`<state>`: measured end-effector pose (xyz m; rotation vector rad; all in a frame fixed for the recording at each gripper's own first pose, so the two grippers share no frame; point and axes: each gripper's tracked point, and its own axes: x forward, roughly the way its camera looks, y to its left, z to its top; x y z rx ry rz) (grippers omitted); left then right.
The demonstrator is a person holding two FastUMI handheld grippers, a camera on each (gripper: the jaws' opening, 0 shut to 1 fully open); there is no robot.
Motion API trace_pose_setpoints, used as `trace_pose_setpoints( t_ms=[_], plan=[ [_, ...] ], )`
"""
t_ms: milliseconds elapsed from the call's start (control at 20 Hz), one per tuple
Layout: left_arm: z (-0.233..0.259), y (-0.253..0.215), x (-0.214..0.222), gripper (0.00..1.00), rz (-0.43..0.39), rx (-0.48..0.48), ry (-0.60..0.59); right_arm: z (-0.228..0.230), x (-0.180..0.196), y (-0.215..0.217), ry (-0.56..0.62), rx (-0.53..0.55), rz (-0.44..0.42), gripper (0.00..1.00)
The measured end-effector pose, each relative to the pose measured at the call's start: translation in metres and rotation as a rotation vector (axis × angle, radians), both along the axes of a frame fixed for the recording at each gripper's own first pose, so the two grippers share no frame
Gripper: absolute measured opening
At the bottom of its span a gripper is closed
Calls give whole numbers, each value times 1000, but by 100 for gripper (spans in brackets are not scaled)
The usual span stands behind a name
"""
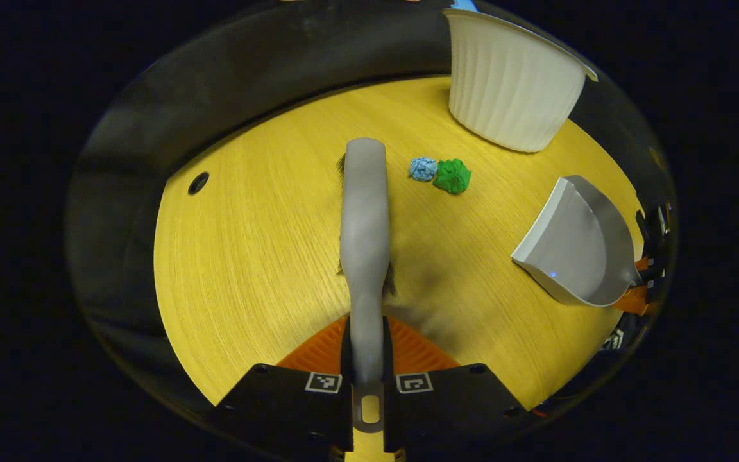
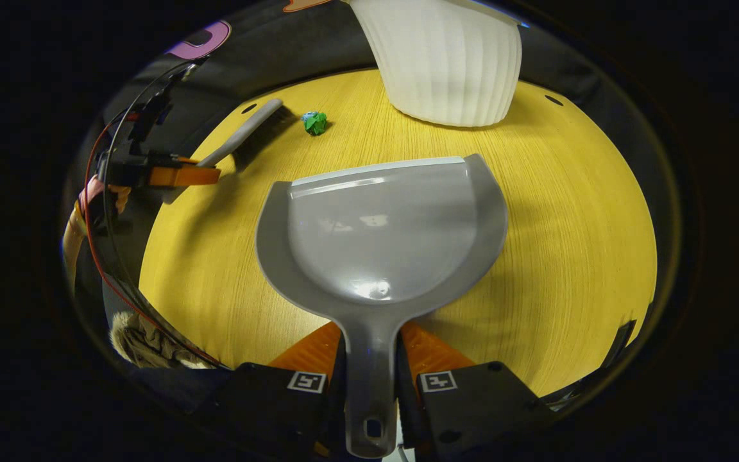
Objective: Pick up the small broom and dustpan from the desktop, sweep the trash into the dustpan with the broom, and then empty the trash into the garbage bin.
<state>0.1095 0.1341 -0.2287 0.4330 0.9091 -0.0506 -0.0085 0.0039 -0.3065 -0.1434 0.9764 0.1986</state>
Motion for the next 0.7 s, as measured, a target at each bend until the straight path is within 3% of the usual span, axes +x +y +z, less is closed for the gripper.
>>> trace_pose_setpoints(
  t_ms=[150, 250, 450, 700],
  plan=[
    [6, -3, 24, 17, -141, 76, 25, 0, 0, -1, -2, 0, -1, 43],
    [6, -12, 36, 16, -233, 103, 43, 1, 0, 0, -1, 0, -5, 36],
    [4, -34, 34, 17, -416, 149, 98, 1, 1, 0, -4, -5, -12, 39],
    [-5, -69, 10, 17, -497, 108, 149, 0, 0, 0, -5, -9, -14, 43]
  ],
)
